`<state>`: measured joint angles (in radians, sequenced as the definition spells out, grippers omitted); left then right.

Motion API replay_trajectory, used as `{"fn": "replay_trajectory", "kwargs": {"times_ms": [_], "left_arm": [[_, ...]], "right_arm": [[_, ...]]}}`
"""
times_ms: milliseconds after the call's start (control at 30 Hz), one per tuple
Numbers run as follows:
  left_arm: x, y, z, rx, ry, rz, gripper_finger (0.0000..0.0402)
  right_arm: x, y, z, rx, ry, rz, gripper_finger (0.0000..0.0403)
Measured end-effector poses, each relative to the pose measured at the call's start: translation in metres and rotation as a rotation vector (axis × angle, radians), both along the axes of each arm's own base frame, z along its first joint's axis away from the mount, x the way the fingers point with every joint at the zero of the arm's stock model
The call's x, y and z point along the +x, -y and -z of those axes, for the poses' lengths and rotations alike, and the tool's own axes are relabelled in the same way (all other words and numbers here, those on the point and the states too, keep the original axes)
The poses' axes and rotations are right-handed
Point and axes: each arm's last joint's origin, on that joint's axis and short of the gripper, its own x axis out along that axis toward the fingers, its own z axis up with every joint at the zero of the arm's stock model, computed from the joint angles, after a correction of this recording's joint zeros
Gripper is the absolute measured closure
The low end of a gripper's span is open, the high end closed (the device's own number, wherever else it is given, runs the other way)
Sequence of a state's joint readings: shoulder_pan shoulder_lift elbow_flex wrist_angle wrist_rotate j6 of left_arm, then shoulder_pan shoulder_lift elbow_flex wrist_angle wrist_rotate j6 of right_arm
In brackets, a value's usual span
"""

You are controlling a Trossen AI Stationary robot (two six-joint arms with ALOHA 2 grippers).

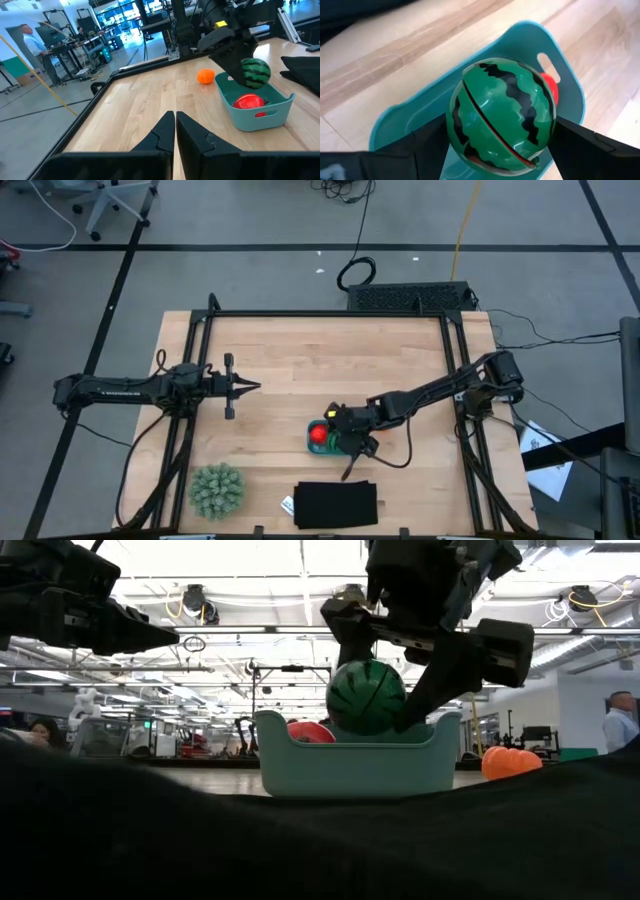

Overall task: Pick and placing Produce into tupperware
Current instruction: Put the green watermelon into the blue bin

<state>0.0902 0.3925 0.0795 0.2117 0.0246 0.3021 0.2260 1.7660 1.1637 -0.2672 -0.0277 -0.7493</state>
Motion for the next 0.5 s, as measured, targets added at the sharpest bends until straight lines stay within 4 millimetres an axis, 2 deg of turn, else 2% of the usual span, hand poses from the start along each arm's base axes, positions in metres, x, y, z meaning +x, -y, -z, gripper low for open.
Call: {"fn": "replay_trajectory", "kwargs": {"times_ms": [267,500], "left_arm": [[0.0000,0.0000,0.0001,-0.001,-0.001,0.000,0.0380],[0.0000,0.0000,0.0001,-0.002,-0.001,0.000,0.0380]], "right_arm": [[-0.0008,0.0010,0.0006,-0.048,-0.001,-0.056,0.0112],[-0.0021,0.0056,0.0021,-0.038,-0.033,-0.024,0.0121]]}}
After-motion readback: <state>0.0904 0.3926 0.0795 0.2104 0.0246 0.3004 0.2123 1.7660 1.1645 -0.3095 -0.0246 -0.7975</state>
